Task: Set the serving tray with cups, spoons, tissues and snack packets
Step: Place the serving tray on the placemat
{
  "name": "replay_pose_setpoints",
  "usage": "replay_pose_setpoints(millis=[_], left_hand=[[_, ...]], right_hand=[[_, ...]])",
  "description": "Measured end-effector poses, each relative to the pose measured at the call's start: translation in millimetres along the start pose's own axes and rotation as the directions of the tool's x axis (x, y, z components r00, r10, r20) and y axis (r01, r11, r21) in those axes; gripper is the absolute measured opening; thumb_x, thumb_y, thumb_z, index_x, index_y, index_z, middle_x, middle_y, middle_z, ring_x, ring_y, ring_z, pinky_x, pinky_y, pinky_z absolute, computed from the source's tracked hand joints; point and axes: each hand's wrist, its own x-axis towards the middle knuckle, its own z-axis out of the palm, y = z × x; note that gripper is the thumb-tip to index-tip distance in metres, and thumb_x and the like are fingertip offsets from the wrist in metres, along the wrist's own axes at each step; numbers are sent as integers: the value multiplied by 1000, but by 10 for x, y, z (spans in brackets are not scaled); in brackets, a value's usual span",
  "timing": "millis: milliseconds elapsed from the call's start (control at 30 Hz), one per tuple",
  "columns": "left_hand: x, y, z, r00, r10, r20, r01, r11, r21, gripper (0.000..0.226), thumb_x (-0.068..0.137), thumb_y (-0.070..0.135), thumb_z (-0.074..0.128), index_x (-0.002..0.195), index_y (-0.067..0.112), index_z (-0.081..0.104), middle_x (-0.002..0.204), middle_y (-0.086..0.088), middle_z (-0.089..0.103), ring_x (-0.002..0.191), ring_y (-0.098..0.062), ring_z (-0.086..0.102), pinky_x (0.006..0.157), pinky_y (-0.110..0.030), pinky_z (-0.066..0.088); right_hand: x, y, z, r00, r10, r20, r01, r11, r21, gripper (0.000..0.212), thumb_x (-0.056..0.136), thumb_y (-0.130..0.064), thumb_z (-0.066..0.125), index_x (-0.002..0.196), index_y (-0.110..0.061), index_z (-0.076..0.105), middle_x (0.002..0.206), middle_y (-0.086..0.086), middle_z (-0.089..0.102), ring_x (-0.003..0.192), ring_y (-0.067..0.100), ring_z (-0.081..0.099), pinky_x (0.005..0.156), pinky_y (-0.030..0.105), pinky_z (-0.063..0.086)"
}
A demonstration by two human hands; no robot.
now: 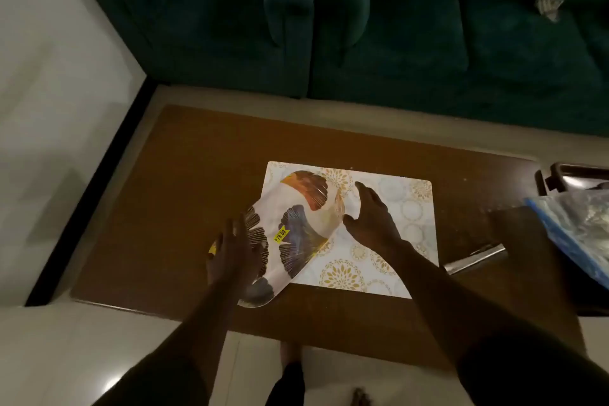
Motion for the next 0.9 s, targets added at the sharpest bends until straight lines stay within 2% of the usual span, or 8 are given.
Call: replay_pose_setpoints(millis=[200, 367, 567, 667, 767, 833, 900], left_hand=[[158, -280, 394, 999, -47, 17, 46, 998, 39, 76, 90, 43, 56, 151, 21, 16, 158, -7, 22, 143, -34, 26, 105, -61, 38], [183, -442, 639, 974, -227, 13, 228, 974, -10, 79, 90, 39, 60, 152, 18, 17, 162, -17, 8, 146, -42, 13, 112, -63, 25], [222, -540, 826, 958, -284, -34, 279, 956, -94, 75, 85, 36, 67, 146, 14, 28, 160, -18, 12, 140, -48, 22, 104, -61, 36], [254, -515, 849, 957, -283, -68, 271, 952, -139, 71, 84, 32, 69, 141, 11, 32, 159, -17, 11, 136, -51, 28, 97, -61, 42], [259, -501, 848, 952, -293, -92, 275, 945, -175, 68, 83, 31, 70, 137, 8, 36, 157, -17, 15, 131, -51, 31, 96, -60, 41], [418, -458, 943, 955, -288, -71, 272, 946, -174, 67, 83, 31, 69, 137, 6, 37, 155, -17, 22, 129, -49, 33, 97, -58, 39], [400, -515, 887, 943, -317, -99, 290, 932, -217, 63, 85, 30, 67, 136, 5, 38, 151, -16, 31, 128, -46, 37, 100, -55, 36]], right_hand=[[236, 98, 295, 993, 36, 112, -32, 999, -40, 70, 82, -23, 67, 142, -18, 31, 141, 8, 46, 127, 32, 50, 93, 44, 51], [367, 148, 458, 989, 44, 144, -33, 997, -75, 70, 81, -23, 67, 141, -18, 31, 141, 8, 45, 127, 32, 48, 95, 45, 52], [516, 155, 619, 986, 38, 162, -22, 995, -100, 77, 84, -21, 65, 148, -15, 21, 153, 10, 30, 137, 35, 37, 101, 51, 47], [570, 118, 614, 990, 31, 141, -25, 999, -44, 77, 85, -20, 65, 148, -12, 19, 149, 13, 36, 133, 36, 41, 102, 47, 46], [574, 107, 624, 990, 67, 120, -67, 998, 0, 77, 87, -19, 63, 149, -11, 17, 149, 14, 37, 133, 37, 41, 102, 47, 43], [678, 255, 659, 981, 184, 59, -186, 982, 30, 68, 88, -17, 61, 146, -11, 25, 144, 16, 41, 131, 38, 43, 102, 48, 43], [635, 259, 700, 974, 225, 21, -225, 974, 25, 54, 87, -12, 60, 137, -10, 39, 135, 18, 49, 124, 37, 49, 99, 46, 46]])
